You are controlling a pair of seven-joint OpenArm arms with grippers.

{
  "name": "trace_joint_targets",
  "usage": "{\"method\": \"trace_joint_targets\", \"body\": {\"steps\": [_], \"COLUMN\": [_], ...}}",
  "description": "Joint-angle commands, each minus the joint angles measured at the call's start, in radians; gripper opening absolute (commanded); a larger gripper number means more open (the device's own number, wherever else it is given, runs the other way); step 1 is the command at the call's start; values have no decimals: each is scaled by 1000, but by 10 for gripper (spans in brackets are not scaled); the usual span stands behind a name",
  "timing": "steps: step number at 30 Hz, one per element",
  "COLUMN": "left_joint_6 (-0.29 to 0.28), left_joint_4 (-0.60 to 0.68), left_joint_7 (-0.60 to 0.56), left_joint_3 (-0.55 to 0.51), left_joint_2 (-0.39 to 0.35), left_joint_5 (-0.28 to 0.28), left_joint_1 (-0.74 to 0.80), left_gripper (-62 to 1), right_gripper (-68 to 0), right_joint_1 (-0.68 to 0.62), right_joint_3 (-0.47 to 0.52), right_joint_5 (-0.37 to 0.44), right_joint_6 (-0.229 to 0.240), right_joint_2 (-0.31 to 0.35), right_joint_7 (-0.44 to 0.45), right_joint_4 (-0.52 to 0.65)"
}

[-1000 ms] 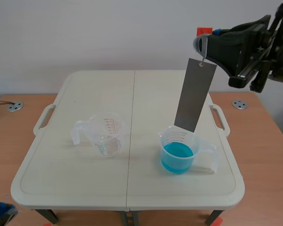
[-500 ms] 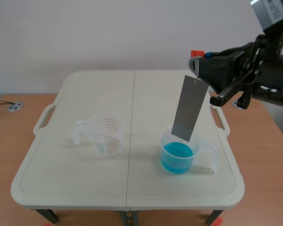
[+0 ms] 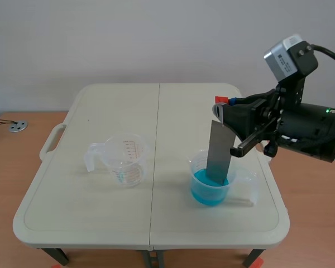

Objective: Hold the metal plate by the orange handle, dip it into the blue solution, take it out and point at it, then put the plate back in the beaker on the left.
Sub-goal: 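Lower the plate into the blue solution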

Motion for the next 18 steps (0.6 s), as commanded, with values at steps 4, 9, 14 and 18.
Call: {"method": "trace_joint_targets", "body": {"steps": [4,9,14,18], "left_joint_6": [-2,-2,-2,-2], "left_joint_4": [12,12,12,12], "left_joint_7": [-8,-3,-3,-4], "left_joint_3": [-2,-2,-2,-2], "left_joint_2": [2,2,2,2], "left_joint_5": [-5,-5,-6,-5], "left_joint_1": [0,0,0,0], "left_gripper": [-568,-568,-568,-568], "right_gripper": [-665,-665,-665,-665], "right_joint_1": [15,15,15,15], "right_joint_3": [-33,-45,-49,-49], "right_joint_5": [-32,-85,-113,-120], "right_joint_6": [8,8,8,8], "right_joint_2": [9,4,3,3], "right_joint_7": [72,109,109,113], "right_joint_4": [-35,-82,-108,-112]}}
